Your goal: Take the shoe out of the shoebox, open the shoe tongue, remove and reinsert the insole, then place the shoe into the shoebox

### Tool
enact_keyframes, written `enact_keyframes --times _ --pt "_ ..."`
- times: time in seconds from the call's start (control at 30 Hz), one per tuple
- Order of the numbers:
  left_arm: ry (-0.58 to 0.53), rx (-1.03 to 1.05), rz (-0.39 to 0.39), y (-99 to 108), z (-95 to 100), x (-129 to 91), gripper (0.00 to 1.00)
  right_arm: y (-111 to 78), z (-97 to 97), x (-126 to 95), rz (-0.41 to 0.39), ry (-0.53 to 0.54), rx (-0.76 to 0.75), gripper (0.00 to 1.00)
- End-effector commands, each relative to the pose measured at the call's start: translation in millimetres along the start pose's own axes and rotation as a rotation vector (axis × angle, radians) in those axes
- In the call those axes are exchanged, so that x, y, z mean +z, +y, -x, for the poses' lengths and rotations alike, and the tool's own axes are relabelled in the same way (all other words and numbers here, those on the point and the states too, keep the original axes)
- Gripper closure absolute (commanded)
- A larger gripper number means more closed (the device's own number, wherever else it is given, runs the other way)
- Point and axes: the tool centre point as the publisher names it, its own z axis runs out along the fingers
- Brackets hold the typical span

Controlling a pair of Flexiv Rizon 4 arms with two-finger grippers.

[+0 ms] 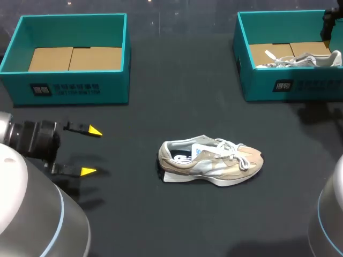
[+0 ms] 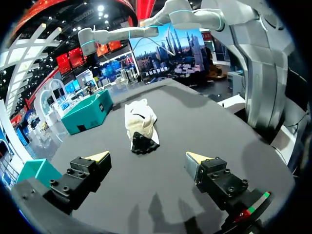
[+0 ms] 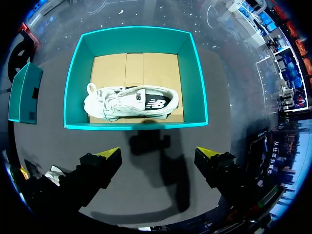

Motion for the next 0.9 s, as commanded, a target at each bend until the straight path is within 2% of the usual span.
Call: enact_keyframes --times 0.03,0.23,0.3,0.67,0.9 --pt "-0.022 -0.048 -0.152 27 -1.4 8 0.00 -0.8 0.0 0 0.001 -0.001 0.000 0.00" --pt "0.002 -0.094 -0.212 34 0.3 15 0.00 -0.8 0.0 0 0.001 -0.001 0.000 0.00" --pt "0.037 -0.086 -0.182 35 1.5 15 0.00 -0.8 0.0 0 0.001 -0.001 0.000 0.00" --pt "0.037 -0.086 -0.182 35 1.5 15 0.00 -0.8 0.0 0 0.001 -0.001 0.000 0.00" --pt "-0.015 -0.162 -0.186 40 -1.6 29 0.00 -0.8 0.0 0 0.001 -0.001 0.000 0.00"
